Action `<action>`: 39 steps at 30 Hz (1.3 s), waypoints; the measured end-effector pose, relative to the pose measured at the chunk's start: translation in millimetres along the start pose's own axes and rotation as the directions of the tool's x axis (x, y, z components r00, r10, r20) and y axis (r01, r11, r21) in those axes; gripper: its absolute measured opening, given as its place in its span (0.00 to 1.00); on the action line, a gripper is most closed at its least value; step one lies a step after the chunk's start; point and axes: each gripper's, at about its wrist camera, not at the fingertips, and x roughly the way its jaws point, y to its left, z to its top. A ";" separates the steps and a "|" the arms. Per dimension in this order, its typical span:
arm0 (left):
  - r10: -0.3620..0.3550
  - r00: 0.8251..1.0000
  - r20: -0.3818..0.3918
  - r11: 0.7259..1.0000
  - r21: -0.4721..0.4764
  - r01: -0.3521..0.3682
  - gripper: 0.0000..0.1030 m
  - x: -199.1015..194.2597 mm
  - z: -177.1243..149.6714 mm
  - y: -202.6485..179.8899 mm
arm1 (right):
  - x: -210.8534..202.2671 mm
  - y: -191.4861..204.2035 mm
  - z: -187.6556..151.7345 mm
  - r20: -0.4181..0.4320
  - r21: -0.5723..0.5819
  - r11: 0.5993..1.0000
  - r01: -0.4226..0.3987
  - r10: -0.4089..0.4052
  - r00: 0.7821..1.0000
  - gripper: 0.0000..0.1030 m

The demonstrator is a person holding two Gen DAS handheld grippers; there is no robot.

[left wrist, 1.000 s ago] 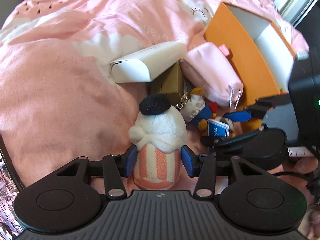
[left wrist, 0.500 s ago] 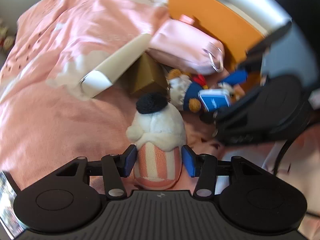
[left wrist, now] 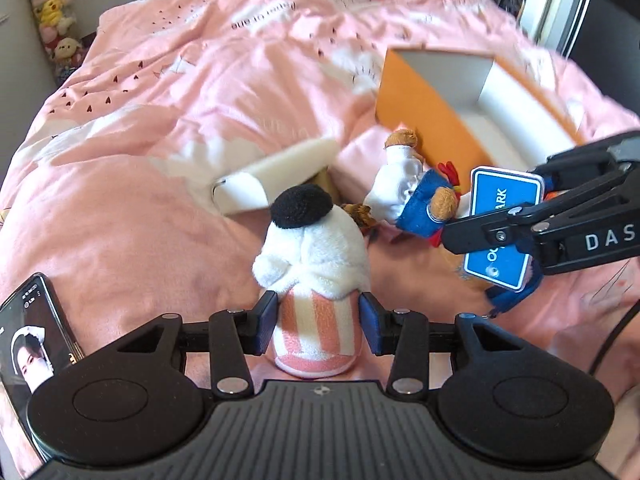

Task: Organize objects
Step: 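Lift the plush toys and carry them over the orange box with both grippers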

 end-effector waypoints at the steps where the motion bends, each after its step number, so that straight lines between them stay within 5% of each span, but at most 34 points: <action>1: -0.017 1.000 0.018 1.000 -0.016 0.017 0.47 -6.2 3.0 -0.1 | -8.7 -2.0 2.1 0.027 0.010 1.000 -0.008 0.007 1.000 0.51; 10: -0.140 0.978 0.155 0.987 -0.062 0.151 0.36 -30.0 46.9 -16.9 | -67.9 -28.8 20.4 0.180 0.082 0.996 -0.020 0.005 0.984 0.51; 19: -0.157 0.967 0.200 0.988 0.025 0.155 0.35 -27.0 101.4 -39.6 | -79.3 -79.1 17.4 0.193 0.175 0.982 0.066 -0.100 0.976 0.51; 25: -0.220 0.935 0.279 0.975 0.077 0.206 0.35 -21.5 145.5 -70.2 | -81.3 -125.1 16.3 0.173 0.282 0.954 0.105 -0.158 0.972 0.51; 29: -0.263 0.918 0.296 0.961 0.159 0.224 0.35 -2.2 169.5 -102.0 | -77.8 -151.6 14.4 0.144 0.343 0.931 0.124 -0.182 0.973 0.51; 39: -0.249 0.936 0.250 0.932 0.325 0.161 0.35 95.7 192.2 -152.6 | -38.6 -206.6 13.0 0.036 0.452 0.878 0.158 -0.195 0.980 0.51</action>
